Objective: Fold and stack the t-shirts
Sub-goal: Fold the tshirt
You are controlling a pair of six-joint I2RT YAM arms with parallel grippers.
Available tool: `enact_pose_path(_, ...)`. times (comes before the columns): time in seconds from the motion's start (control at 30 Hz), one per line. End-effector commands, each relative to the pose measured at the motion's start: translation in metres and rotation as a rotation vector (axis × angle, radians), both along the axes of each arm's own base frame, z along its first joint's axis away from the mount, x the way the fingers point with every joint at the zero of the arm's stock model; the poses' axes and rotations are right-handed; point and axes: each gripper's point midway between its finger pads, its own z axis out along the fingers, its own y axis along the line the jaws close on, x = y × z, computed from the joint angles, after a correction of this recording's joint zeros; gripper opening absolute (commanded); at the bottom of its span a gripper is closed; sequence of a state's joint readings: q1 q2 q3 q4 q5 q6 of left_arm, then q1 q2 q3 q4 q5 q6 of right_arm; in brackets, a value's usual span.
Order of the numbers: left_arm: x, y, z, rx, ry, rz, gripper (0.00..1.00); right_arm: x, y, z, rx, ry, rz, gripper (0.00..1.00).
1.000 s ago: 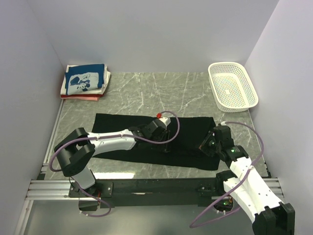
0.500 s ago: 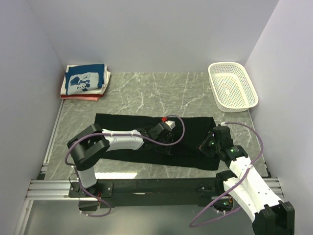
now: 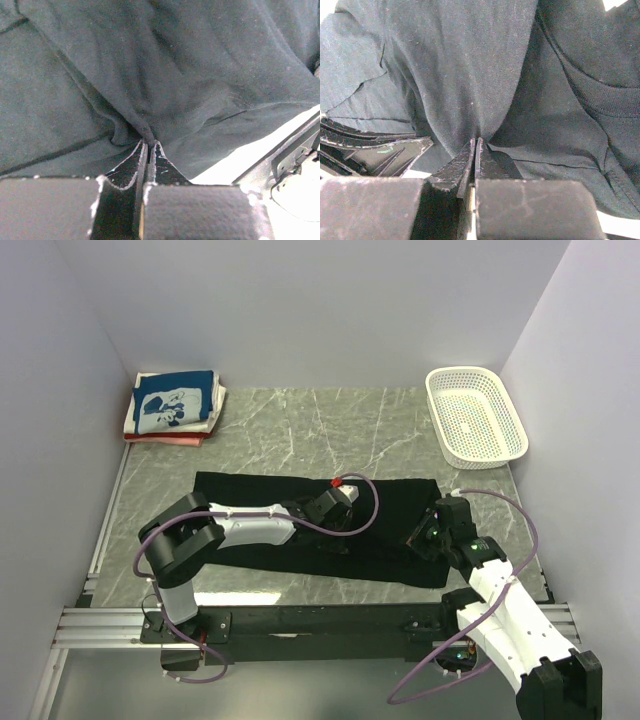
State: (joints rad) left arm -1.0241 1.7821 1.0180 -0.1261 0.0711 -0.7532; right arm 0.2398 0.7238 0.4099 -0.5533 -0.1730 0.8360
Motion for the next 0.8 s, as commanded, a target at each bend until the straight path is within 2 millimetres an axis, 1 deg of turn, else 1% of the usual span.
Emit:
enact_pose_path(0.0, 0.007, -0.010, 0.035, -0.065, -0.056, 0.012, 0.01, 0.005, -0.001, 0.004, -0.016, -0.029, 0.007, 0.00)
enact_pose_path(0.1, 0.005, -0.006, 0.047, -0.082, -0.062, 0.019, 0.01, 0.005, -0.001, 0.005, -0.021, -0.029, 0.010, 0.00)
enact_pose_path(0.27, 0.007, 0.001, 0.067, -0.105, -0.093, 0.037, 0.01, 0.006, -0.003, 0.007, -0.029, -0.033, 0.007, 0.00)
enact_pose_path(0.43, 0.011, 0.013, 0.071, -0.104, -0.099, 0.062, 0.01, 0.005, -0.002, 0.007, -0.025, -0.031, 0.007, 0.00)
enact_pose_path(0.6, 0.018, 0.035, 0.069, -0.102, -0.100, 0.105, 0.01, 0.001, 0.002, 0.008, 0.002, -0.036, 0.016, 0.00)
enact_pose_path(0.63, 0.019, 0.036, 0.073, -0.115, -0.104, 0.108, 0.01, 0.000, 0.004, 0.008, 0.012, -0.038, 0.015, 0.00)
enact_pose_path(0.77, 0.019, 0.045, 0.067, -0.095, -0.099, 0.110, 0.01, -0.004, 0.011, 0.005, 0.022, -0.029, 0.026, 0.00)
